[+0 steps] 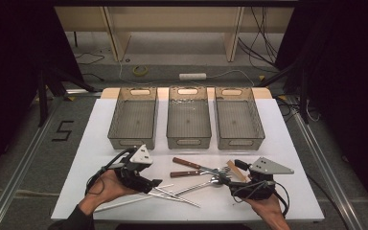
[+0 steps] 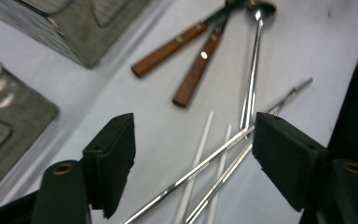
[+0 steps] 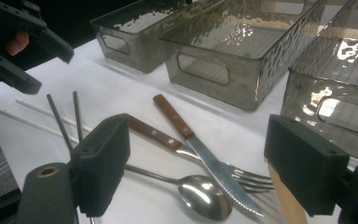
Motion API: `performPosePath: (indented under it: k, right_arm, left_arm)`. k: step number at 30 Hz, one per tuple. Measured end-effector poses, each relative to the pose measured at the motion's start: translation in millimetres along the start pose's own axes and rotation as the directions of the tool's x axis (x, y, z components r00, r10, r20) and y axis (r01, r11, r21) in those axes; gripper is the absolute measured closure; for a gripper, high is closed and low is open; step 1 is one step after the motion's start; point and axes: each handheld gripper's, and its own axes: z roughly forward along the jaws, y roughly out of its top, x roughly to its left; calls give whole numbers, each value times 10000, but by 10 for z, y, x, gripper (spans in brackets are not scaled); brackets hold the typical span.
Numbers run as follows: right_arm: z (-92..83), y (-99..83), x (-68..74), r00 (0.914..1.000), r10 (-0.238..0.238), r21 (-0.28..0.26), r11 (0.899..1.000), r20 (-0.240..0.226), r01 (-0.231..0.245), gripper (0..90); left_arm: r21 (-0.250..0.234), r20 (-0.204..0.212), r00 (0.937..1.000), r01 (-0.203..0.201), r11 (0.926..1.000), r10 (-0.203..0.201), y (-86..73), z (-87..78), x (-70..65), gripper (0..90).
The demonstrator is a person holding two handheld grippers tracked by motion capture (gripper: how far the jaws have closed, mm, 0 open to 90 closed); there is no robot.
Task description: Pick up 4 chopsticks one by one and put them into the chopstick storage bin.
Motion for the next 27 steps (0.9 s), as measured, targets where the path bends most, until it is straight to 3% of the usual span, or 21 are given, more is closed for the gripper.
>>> performPosePath:
  k: [4, 9, 17, 19, 23, 27]
  right_arm:
    - [5, -1, -4, 10000, -4, 67, 10000, -60, 5, 237]
    - [22, -1, -7, 10000, 39, 128, 9999, -83, -38, 238]
    - [27, -3, -9, 9999, 25, 196, 9998, -140, -22, 239]
    - [27, -5, -14, 9999, 52, 235, 9997, -102, -49, 239]
    - [30, -2, -18, 9999, 121, 278, 9995, -114, -118, 240]
    - [40, 0, -15, 9999, 89, 312, 9995, -147, -84, 240]
  left_arm:
    - [690, 339, 9992, -243, 9973, 220, -4, 63, 4, 399]
    - [1524, 398, 9968, -742, 9855, 689, -36, 167, -60, 485]
    - [2759, 797, 9875, -1532, 9489, 1362, -128, 292, -124, 594]
    - [2961, 881, 9834, -1779, 9384, 1586, -146, 309, -140, 604]
    - [3161, 1029, 9792, -1990, 9276, 1750, -168, 352, -155, 651]
    - [3478, 1086, 9725, -2315, 9085, 2062, -199, 397, -148, 663]
